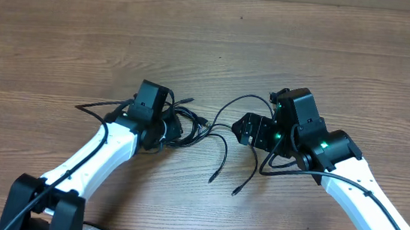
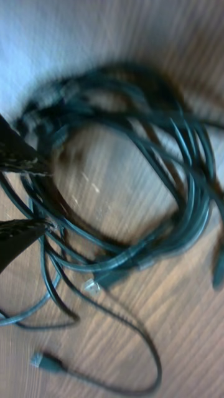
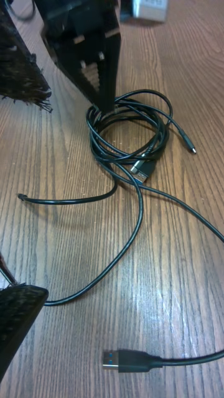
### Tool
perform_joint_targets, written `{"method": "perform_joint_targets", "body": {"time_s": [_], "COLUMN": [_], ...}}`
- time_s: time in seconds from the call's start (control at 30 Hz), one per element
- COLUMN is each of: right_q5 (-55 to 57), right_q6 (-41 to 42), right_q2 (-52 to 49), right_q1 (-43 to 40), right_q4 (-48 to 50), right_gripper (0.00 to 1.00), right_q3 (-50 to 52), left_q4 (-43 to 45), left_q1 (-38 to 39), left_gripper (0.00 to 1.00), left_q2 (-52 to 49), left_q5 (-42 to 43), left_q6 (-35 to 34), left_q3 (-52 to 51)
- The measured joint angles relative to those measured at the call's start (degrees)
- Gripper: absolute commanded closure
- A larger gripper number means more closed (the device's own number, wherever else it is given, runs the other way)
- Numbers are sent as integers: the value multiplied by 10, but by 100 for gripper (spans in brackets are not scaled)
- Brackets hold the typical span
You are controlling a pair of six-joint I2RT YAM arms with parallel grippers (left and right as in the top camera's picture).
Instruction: Untangle cables
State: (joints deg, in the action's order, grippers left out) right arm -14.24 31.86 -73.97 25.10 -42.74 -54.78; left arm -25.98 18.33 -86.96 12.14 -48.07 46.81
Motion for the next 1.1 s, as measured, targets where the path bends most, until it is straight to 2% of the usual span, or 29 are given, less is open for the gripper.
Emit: {"method": "perform_joint_targets", "body": {"time_s": [0.13, 0.2, 0.3, 0.33, 0.47, 0.53, 0.57, 0.67, 0.9, 1.1], "right_q5": [1, 1, 1, 1, 1, 1, 1, 1, 1, 1], "right_q6": [0, 0, 0, 0, 0, 0, 0, 0, 0, 0], "right_q2": [0, 0, 0, 0, 0, 0, 0, 0, 0, 0], "right_q1": [0, 0, 0, 0, 0, 0, 0, 0, 0, 0], "right_q4": [-1, 2, 2, 2, 3, 3, 3, 3, 2, 2], "right_gripper": [9, 9, 9, 9, 9, 9, 9, 9, 9, 9], "right_q3": [0, 0, 0, 0, 0, 0, 0, 0, 0, 0], "left_q4": [-98, -100, -99, -101, -105, -115, -121, -126, -127, -127], "left_q1": [-4, -4, -5, -7, -9, -9, -9, -9, -9, -11], "left_gripper": [68, 68, 55, 54, 69, 81, 84, 84, 96, 96], "left_q2": [17, 27, 32, 31, 22, 8, 1, -24, -54, -66], "left_q5": [-51, -87, -125, -135, -159, -163, -165, -167, -173, -219], "left_q6": [22, 50, 92, 113, 211, 238, 247, 269, 281, 253], "left_q3": [69, 105, 113, 113, 113, 113, 113, 113, 113, 113]}}
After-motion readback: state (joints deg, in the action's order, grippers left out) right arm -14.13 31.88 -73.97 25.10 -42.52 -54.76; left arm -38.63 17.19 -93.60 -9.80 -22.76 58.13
